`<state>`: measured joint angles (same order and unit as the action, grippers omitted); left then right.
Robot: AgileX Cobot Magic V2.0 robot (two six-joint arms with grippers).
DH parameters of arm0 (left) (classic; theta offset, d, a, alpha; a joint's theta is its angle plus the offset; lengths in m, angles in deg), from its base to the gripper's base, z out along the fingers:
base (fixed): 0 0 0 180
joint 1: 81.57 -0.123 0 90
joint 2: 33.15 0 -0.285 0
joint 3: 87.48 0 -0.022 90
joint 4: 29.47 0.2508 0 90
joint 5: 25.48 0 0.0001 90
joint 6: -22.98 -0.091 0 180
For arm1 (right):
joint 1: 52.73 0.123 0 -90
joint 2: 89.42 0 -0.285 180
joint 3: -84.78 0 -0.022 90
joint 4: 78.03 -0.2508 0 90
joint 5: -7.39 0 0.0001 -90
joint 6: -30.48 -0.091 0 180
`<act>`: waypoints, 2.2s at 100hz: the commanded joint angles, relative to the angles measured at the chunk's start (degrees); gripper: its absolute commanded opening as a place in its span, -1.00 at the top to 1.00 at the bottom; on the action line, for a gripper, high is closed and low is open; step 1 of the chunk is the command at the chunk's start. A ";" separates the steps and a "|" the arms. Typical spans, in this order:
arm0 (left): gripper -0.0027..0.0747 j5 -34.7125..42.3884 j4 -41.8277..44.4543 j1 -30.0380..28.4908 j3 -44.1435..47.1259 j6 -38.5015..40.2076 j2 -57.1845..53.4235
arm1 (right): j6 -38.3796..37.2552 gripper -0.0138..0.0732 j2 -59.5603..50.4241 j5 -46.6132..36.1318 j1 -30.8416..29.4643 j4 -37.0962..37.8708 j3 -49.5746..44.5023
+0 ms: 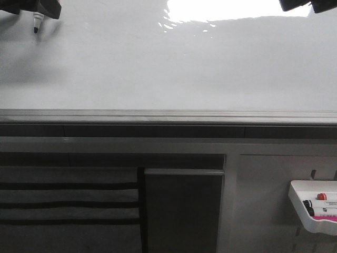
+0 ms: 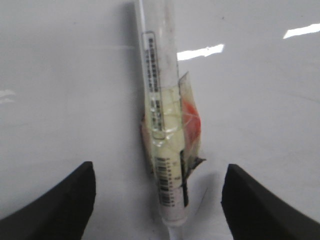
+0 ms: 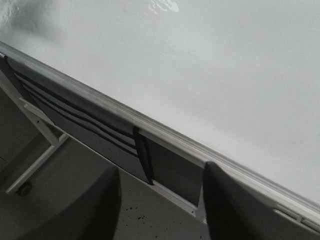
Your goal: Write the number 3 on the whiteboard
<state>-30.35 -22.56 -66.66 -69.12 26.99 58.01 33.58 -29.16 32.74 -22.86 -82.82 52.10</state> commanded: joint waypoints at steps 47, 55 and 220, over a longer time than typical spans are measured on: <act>0.54 6.50 -0.05 0.38 -2.23 0.45 -0.41 | 0.66 -0.09 -0.33 -4.30 0.19 0.20 2.14; 0.74 6.32 -0.05 0.38 -2.23 0.45 -0.93 | 0.66 -0.09 -0.33 -4.30 0.19 0.56 2.14; 0.98 -41.19 -29.21 27.42 -2.23 -56.70 -19.73 | 68.44 -0.08 17.35 20.51 6.59 -41.28 21.54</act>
<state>-74.47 -49.90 -39.67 -69.35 -29.59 39.17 100.37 -10.65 56.74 -16.26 -120.79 71.61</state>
